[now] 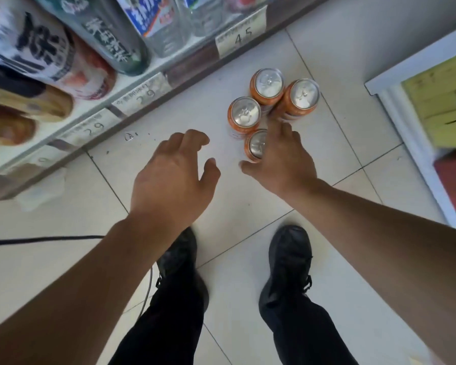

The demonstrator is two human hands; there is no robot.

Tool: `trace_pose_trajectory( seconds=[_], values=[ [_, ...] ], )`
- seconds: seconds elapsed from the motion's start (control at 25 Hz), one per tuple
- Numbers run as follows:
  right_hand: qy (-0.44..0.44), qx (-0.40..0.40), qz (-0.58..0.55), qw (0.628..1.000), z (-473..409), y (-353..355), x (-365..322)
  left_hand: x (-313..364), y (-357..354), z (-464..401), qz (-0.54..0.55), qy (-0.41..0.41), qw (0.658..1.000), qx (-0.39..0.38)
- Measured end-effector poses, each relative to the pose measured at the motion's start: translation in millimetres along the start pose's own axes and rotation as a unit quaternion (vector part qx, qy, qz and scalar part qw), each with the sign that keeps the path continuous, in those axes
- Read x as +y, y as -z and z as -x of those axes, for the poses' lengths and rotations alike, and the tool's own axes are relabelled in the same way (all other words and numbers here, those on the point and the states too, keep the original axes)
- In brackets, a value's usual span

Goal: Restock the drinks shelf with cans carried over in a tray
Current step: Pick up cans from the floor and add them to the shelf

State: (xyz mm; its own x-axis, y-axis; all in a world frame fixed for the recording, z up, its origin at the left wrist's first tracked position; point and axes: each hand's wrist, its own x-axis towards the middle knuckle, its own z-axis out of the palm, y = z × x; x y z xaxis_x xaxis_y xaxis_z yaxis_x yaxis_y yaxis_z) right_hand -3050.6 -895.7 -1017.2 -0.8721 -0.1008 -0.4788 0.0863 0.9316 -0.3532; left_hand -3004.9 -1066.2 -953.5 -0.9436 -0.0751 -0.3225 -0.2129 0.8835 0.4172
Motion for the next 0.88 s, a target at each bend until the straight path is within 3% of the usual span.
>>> trace_pose_trajectory(
  seconds=[0.36,0.68,0.88],
  values=[
    [-0.004,-0.028,0.023,0.999,-3.9,3.4,7.0,0.4,10.4,6.2,-0.026,-0.010,0.999,-0.033],
    [-0.005,-0.028,-0.067,0.997,60.5,142.9,-10.5,53.5,100.4,23.6,-0.015,-0.027,1.000,0.002],
    [0.011,0.041,-0.106,0.993,96.0,238.3,-33.0,108.2,176.0,27.4,-0.030,-0.063,0.997,0.018]
  ],
)
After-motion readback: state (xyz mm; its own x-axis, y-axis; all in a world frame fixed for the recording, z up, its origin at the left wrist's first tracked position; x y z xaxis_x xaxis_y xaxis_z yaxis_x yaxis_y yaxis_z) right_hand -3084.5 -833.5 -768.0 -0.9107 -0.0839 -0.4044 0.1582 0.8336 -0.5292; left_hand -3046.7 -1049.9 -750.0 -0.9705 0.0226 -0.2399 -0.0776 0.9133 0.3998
